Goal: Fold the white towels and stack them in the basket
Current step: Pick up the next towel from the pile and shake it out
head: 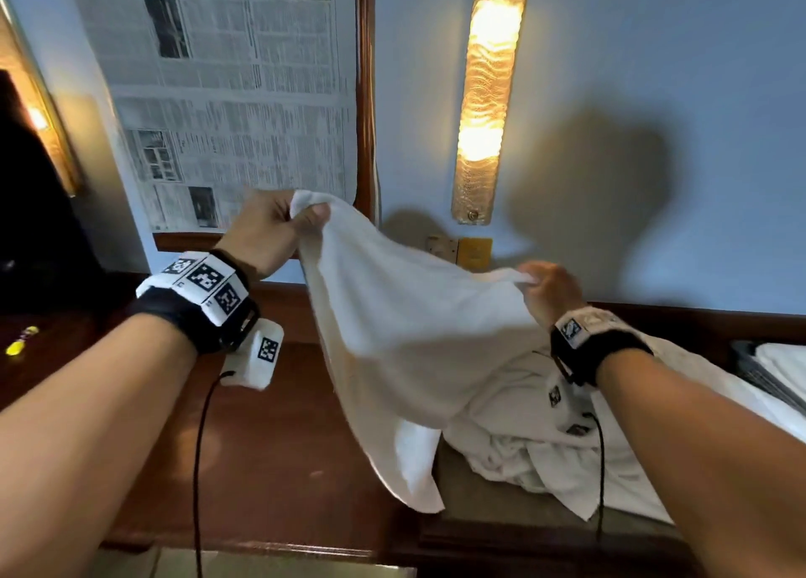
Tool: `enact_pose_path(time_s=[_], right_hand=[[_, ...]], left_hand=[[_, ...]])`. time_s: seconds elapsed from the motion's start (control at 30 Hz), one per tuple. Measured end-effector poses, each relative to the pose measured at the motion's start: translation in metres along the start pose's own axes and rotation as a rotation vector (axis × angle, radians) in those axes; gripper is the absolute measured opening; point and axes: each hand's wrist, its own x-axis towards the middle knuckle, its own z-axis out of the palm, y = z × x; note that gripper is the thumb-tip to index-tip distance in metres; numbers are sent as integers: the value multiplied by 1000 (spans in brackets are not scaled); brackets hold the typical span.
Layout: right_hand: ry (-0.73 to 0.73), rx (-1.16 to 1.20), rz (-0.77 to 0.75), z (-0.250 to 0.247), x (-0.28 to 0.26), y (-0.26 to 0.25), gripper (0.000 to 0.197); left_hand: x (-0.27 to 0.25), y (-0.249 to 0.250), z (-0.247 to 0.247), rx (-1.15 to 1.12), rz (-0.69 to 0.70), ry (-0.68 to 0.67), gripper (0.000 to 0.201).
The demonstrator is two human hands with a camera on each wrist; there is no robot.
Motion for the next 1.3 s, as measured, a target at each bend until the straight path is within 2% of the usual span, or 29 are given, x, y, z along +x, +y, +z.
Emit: enact_pose_path(time_s=[0.07, 0.1, 0.17, 0.23, 0.3, 0.4, 0.47, 0.53, 0.6, 0.67, 0.73, 0.77, 0.8, 0.87, 0.93, 1.03, 1.13, 1.2, 1.27, 1.3], right_hand=[[76, 46, -187, -13, 5, -35, 33], [87, 79, -271, -19, 6, -54, 38], [92, 187, -356, -32, 8, -87, 32], [138, 203, -421, -40, 9, -107, 12], [156, 145, -433, -47, 11, -109, 8], [112, 111, -406, -50, 9, -87, 33], [74, 103, -408, -40, 3, -62, 40], [54, 105, -342, -23, 2, -22, 42], [-22, 26, -190, -9, 3, 24, 34], [-103, -8, -6, -2, 1, 65, 32], [-80, 88, 146, -5, 4, 82, 26], [-10, 171, 150, -8, 9, 82, 19], [76, 261, 116, -11, 15, 77, 15], [195, 397, -32, -26, 25, 54, 24], [173, 416, -159, -48, 29, 24, 32], [175, 268, -337, -76, 32, -11, 33], [240, 223, -307, -92, 31, -15, 34], [236, 227, -300, -95, 20, -9, 37], [275, 114, -420, -87, 3, -1, 17], [301, 61, -455, -78, -4, 5, 16]], left_hand=[[-2, 10, 24, -84, 12, -101, 19], [-1, 16, 39, -129, 35, -144, 19], [4, 26, 71, -163, 78, -200, 22], [9, 31, 99, -178, 90, -220, 26], [10, 37, 118, -196, 87, -197, 32], [16, 45, 131, -191, 103, -147, 41], [24, 48, 132, -203, 107, -110, 61], [33, 53, 130, -220, 102, -78, 73], [39, 58, 128, -241, 75, -65, 65], [43, 60, 132, -248, 39, -80, 48], [45, 58, 140, -253, -6, -131, 38], [46, 57, 145, -260, -37, -154, 42], [46, 57, 152, -267, -71, -174, 48], [44, 60, 167, -275, -104, -204, 51], [43, 68, 184, -286, -95, -196, 40], [42, 80, 210, -305, -79, -209, 30], [41, 91, 223, -294, -22, -227, 31], [42, 103, 216, -236, 41, -187, 33], [44, 114, 205, -175, 105, -165, 37], [45, 119, 199, -137, 126, -162, 40]])
